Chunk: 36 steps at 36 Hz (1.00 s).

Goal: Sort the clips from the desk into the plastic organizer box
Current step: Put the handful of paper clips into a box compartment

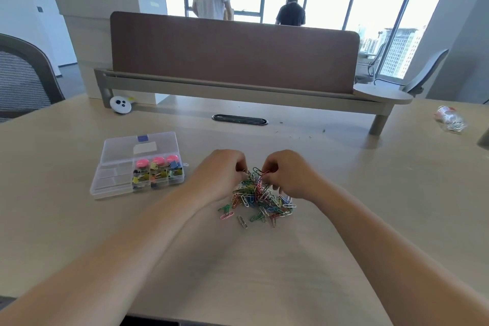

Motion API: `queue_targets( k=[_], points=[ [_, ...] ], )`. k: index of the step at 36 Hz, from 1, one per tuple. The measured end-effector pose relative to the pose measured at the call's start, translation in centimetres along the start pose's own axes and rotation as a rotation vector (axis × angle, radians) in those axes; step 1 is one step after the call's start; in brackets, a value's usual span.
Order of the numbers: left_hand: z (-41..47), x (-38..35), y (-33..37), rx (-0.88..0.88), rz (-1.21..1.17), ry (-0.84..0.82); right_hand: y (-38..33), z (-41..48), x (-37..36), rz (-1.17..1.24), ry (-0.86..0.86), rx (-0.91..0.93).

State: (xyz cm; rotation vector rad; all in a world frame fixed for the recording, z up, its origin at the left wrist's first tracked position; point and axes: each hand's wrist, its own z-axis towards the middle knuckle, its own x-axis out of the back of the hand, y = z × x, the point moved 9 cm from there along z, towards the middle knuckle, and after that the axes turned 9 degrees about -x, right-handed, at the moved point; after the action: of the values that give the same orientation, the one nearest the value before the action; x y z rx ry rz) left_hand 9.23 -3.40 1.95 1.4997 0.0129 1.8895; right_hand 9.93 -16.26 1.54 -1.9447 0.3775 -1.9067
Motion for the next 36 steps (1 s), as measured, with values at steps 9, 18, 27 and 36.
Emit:
queue_targets(
  k=[9, 18, 27, 36],
  points=[
    [-0.6, 1.5, -0.3, 0.023, -0.034, 0.029, -1.0, -0.4, 0.3, 0.061, -0.003, -0.005],
    [-2.4, 4.2, -2.1, 0.068, -0.089, 0.09, -4.1, -0.4, 0.3, 0.085, 0.002, 0.042],
    [-5.9, 8.9, -7.8, 0.214, -0.097, 0.175, -11.2, 0.8, -1.7, 0.111, -0.038, 0.151],
    [-10.3, 14.4, -13.6, 0.314, -0.002, 0.247, -19.3, 2.1, -5.4, 0.085, -0.09, 0.254]
  ],
)
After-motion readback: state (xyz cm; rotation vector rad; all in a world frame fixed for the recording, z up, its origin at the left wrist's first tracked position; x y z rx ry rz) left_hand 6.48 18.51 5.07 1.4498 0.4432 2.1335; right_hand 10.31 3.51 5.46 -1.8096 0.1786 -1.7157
